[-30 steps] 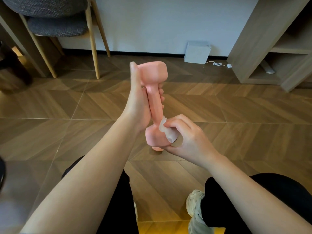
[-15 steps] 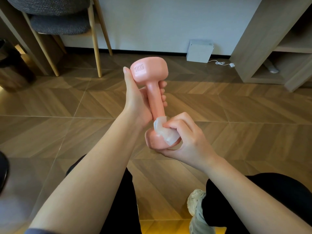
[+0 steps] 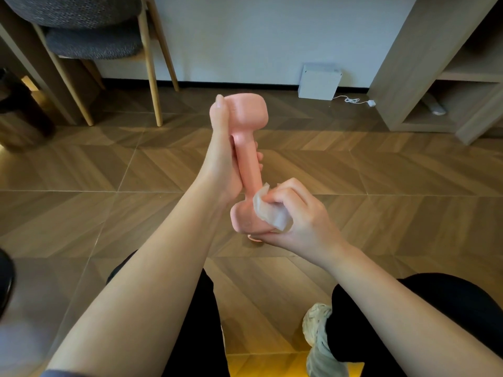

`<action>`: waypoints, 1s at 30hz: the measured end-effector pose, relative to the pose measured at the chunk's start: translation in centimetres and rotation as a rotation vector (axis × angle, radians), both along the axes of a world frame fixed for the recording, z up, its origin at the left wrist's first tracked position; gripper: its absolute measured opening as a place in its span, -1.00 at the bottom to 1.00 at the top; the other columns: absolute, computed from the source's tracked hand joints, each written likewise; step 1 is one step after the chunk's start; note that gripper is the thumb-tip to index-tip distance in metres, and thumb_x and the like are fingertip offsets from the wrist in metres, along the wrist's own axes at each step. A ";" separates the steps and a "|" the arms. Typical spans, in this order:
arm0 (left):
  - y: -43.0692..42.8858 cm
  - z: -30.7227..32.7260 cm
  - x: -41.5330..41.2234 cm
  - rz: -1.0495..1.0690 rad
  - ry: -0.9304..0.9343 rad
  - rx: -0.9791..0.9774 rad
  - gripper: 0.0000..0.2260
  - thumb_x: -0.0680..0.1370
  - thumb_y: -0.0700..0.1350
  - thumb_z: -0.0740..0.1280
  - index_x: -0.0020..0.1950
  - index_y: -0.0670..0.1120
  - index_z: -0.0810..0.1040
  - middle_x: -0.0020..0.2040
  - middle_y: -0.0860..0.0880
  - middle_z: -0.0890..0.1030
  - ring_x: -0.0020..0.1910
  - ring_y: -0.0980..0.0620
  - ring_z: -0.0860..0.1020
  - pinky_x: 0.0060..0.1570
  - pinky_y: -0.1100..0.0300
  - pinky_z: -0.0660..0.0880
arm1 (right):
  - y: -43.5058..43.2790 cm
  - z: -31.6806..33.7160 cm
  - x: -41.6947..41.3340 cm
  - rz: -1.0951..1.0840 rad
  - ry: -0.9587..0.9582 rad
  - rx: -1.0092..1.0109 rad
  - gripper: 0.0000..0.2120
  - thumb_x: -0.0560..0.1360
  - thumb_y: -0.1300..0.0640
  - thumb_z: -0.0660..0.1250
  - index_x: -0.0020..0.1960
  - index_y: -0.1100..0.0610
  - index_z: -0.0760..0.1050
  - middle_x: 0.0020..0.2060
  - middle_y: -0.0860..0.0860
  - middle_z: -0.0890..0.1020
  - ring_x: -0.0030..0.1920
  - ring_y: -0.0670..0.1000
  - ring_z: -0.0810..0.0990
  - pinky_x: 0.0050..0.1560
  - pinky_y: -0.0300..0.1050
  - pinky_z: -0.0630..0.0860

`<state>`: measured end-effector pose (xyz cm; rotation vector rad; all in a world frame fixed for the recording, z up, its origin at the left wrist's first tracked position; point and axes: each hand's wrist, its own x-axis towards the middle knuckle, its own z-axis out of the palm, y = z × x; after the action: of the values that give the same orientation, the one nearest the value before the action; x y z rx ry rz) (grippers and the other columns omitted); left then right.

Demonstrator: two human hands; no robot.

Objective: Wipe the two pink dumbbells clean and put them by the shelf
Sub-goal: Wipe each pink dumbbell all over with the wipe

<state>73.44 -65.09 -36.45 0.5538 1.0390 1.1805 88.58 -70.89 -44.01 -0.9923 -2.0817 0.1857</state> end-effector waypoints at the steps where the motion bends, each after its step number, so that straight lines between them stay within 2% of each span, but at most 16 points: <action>1: -0.1 0.0 0.1 0.007 -0.005 -0.011 -0.20 0.48 0.50 0.10 0.17 -0.21 0.60 -0.27 -0.07 0.50 -0.38 0.01 0.48 -0.29 0.16 0.49 | -0.1 0.0 -0.1 0.004 0.006 -0.001 -0.49 0.35 -0.08 0.57 -0.02 0.34 0.56 -0.10 0.13 0.56 -0.13 0.11 0.60 -0.19 -0.02 0.55; 3: -0.3 -0.1 0.2 0.010 -0.048 -0.028 -0.22 0.48 0.51 0.05 -0.06 -0.20 0.60 -0.33 -0.07 0.49 -0.42 0.01 0.46 -0.35 0.18 0.46 | -0.3 0.1 -0.3 0.001 0.032 -0.026 -0.48 0.32 -0.10 0.59 -0.04 0.32 0.55 -0.13 0.09 0.56 -0.15 0.08 0.58 -0.21 -0.02 0.53; 5: -0.5 0.0 0.1 0.003 -0.133 -0.025 -0.25 0.48 0.52 -0.02 -0.21 -0.15 0.52 -0.36 -0.06 0.47 -0.44 0.01 0.42 -0.42 0.21 0.40 | -0.5 0.3 -0.5 -0.012 0.064 -0.096 -0.50 0.28 -0.08 0.61 -0.05 0.28 0.54 -0.16 0.04 0.55 -0.15 0.03 0.58 -0.21 -0.04 0.51; 10: -0.4 0.0 -0.2 -0.006 -0.282 -0.012 -0.27 0.48 0.51 -0.07 -0.28 -0.13 0.45 -0.40 -0.04 0.42 -0.49 0.02 0.35 -0.48 0.23 0.30 | -0.9 1.2 -0.5 -0.038 0.098 -0.366 -0.38 0.14 -0.03 0.70 0.07 0.13 0.51 -0.10 -0.06 0.62 -0.08 -0.16 0.55 -0.09 -0.38 0.43; 14: -0.4 -0.2 -0.2 -0.021 -0.295 -0.027 -0.28 0.48 0.50 -0.07 -0.28 -0.12 0.45 -0.40 -0.03 0.41 -0.49 0.02 0.35 -0.47 0.23 0.31 | -0.9 1.6 -0.3 -0.047 0.136 -0.512 -0.37 0.12 -0.03 0.71 0.06 0.08 0.49 -0.08 -0.12 0.63 -0.05 -0.18 0.55 -0.08 -0.34 0.43; 16: -0.3 -0.1 -0.1 -0.026 -0.264 -0.024 -0.27 0.49 0.51 -0.08 -0.27 -0.12 0.46 -0.39 -0.03 0.43 -0.47 0.02 0.37 -0.45 0.22 0.33 | -1.0 1.4 -0.6 -0.050 0.128 -0.500 -0.40 0.14 -0.03 0.70 0.03 0.08 0.48 -0.08 -0.11 0.60 -0.04 -0.13 0.55 -0.07 -0.24 0.47; 19: -0.3 -0.1 0.1 -0.012 -0.117 -0.003 -0.26 0.50 0.50 -0.07 -0.21 -0.14 0.50 -0.37 -0.06 0.48 -0.45 0.01 0.42 -0.40 0.21 0.39 | -1.0 1.4 -0.6 -0.038 0.083 -0.451 -0.49 0.20 -0.02 0.66 -0.04 0.02 0.42 -0.12 -0.17 0.50 -0.05 -0.04 0.55 -0.06 -0.08 0.49; 21: -0.4 -0.2 0.3 0.004 -0.014 0.015 -0.26 0.52 0.48 -0.06 -0.14 -0.15 0.53 -0.36 -0.07 0.50 -0.44 0.01 0.45 -0.37 0.19 0.42 | -0.8 1.6 -0.1 -0.004 0.066 -0.498 -0.54 0.24 0.01 0.63 0.00 0.00 0.46 -0.07 -0.18 0.52 -0.03 -0.09 0.54 -0.03 -0.08 0.51; 23: -0.4 -0.3 0.4 0.022 0.067 0.025 -0.26 0.54 0.47 -0.05 -0.09 -0.16 0.57 -0.36 -0.07 0.50 -0.44 0.01 0.45 -0.34 0.17 0.43 | -0.7 1.8 0.1 0.041 0.085 -0.538 -0.62 0.32 0.03 0.60 0.07 0.03 0.55 0.00 -0.16 0.58 0.04 -0.15 0.56 0.05 -0.19 0.51; 24: -0.5 -0.4 0.4 0.027 0.111 0.033 -0.26 0.54 0.46 -0.05 -0.07 -0.16 0.59 -0.36 -0.07 0.50 -0.44 0.02 0.45 -0.34 0.17 0.43 | -0.8 2.0 0.1 0.047 0.135 -0.564 -0.70 0.39 0.04 0.56 0.07 0.05 0.59 0.02 -0.14 0.62 0.07 -0.14 0.58 0.09 -0.21 0.50; 26: -0.5 -0.5 0.6 0.022 0.201 0.061 -0.26 0.56 0.45 -0.06 -0.01 -0.16 0.60 -0.35 -0.06 0.49 -0.43 0.03 0.46 -0.35 0.17 0.43 | -0.9 2.2 0.0 0.022 0.287 -0.677 -0.86 0.50 0.05 0.41 0.03 0.05 0.66 -0.01 -0.02 0.70 0.05 -0.01 0.64 0.10 -0.06 0.56; 28: -0.4 -0.6 0.8 0.012 0.251 0.081 -0.27 0.56 0.44 -0.06 0.00 -0.15 0.60 -0.33 -0.07 0.49 -0.41 0.03 0.45 -0.36 0.16 0.42 | -0.6 2.2 -0.1 -0.030 0.421 -0.800 -0.82 0.57 0.14 0.29 0.00 0.03 0.67 -0.05 0.05 0.72 0.02 0.11 0.65 -0.04 0.02 0.59; 30: -0.5 -0.6 1.1 -0.006 0.247 0.074 -0.28 0.56 0.44 -0.05 0.01 -0.15 0.60 -0.32 -0.07 0.48 -0.41 0.02 0.45 -0.35 0.17 0.42 | -0.3 2.2 -0.2 -0.096 0.539 -0.870 -0.80 0.57 0.26 0.28 -0.02 0.03 0.64 -0.10 -0.03 0.73 0.02 -0.03 0.67 -0.18 -0.11 0.59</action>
<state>74.54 -65.58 -37.04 0.7753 1.2047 1.1686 88.34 -71.14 -41.83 -1.3347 -1.4270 1.2373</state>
